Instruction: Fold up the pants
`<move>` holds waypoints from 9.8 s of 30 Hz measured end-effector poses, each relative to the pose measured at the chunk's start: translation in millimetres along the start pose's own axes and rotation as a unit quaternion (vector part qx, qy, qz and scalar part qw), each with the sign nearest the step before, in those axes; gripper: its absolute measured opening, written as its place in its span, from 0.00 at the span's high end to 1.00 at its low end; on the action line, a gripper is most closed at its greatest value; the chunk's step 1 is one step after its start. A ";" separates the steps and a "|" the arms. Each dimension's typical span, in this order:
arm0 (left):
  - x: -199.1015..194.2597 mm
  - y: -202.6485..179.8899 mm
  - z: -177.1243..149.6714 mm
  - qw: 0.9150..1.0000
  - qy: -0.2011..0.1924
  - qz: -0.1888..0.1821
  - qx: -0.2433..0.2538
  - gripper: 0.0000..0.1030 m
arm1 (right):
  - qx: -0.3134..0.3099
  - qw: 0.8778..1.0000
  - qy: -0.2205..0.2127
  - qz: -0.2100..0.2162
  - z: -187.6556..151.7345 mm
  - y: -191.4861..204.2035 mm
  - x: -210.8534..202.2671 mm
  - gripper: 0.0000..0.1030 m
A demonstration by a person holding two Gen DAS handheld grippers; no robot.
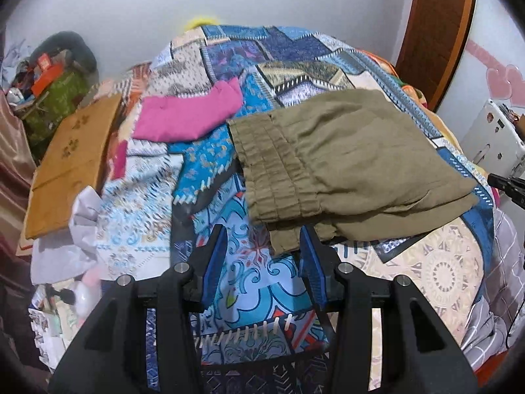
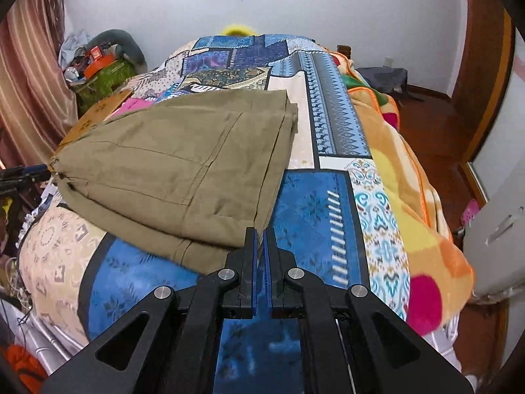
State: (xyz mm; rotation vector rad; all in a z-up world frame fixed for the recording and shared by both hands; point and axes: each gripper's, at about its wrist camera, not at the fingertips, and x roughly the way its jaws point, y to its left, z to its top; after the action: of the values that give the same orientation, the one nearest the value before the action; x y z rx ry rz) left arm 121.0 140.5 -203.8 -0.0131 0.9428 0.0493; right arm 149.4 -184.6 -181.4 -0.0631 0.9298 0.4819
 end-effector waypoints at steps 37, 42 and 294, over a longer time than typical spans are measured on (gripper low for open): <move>45.3 -146.6 27.3 0.979 0.030 -0.086 0.181 0.49 | -0.154 0.981 0.008 0.116 23.8 116.3 42.7 0.93; 42.8 -145.6 33.6 0.981 0.017 -0.076 0.178 0.83 | -0.145 0.982 -0.006 0.118 31.0 114.0 31.8 0.94; 20.3 20.8 -9.7 0.974 0.000 -0.008 -0.225 0.69 | -0.063 0.988 0.050 0.129 20.9 128.9 51.0 0.51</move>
State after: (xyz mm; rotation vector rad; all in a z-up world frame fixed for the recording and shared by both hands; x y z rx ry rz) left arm 124.0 161.6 -225.7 -0.4396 0.9147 0.2462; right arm 136.0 -45.3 -189.0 -0.0817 1.0111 0.7832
